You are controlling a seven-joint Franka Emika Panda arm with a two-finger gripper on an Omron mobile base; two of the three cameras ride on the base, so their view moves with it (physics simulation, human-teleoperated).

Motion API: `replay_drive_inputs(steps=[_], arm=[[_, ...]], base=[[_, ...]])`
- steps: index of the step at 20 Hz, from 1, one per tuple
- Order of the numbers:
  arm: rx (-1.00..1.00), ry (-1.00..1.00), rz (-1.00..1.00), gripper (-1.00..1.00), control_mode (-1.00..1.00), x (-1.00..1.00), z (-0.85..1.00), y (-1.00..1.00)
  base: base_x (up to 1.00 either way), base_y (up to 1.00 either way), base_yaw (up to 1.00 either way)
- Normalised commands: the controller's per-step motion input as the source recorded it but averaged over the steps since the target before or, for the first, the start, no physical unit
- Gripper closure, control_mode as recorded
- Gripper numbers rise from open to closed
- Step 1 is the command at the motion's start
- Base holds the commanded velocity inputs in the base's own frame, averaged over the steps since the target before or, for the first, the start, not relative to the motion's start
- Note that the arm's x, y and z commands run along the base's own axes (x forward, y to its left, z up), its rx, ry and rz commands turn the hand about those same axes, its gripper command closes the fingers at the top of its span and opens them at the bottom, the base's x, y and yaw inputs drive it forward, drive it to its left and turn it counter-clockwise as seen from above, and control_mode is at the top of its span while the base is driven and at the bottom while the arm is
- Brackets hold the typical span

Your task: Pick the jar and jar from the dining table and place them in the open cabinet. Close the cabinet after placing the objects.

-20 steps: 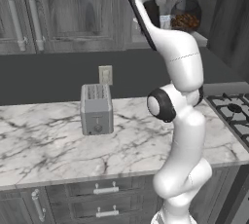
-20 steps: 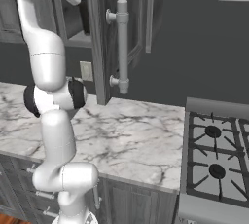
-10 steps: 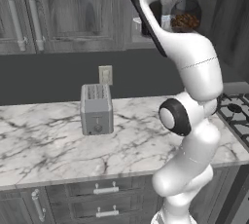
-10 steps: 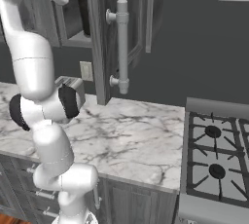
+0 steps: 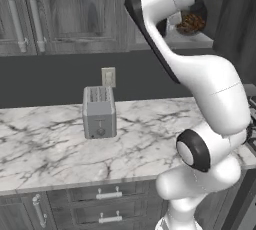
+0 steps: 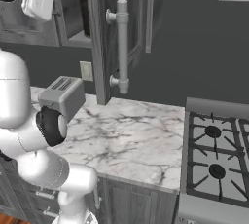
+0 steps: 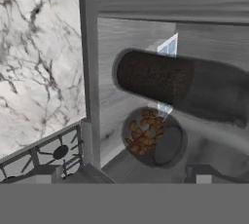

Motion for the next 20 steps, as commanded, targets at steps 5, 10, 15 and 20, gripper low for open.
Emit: replay_drive_inputs(steps=[5,10,15,20], arm=[[0.00,0.00,-0.06,-1.00,-1.00,-0.78,-0.49,0.00],[0.00,0.00,-0.06,-1.00,-1.00,-0.77,-0.41,0.00],[0.04,0.00,-0.06,-1.00,-1.00,-0.76,-0.21,-0.02],[0.08,0.00,-0.05,-1.00,-1.00,-0.75,-0.11,-0.09]], base=[[0.00,0.00,0.00],[0.00,0.00,0.00],[0.00,0.00,0.00],[0.00,0.00,0.00]])
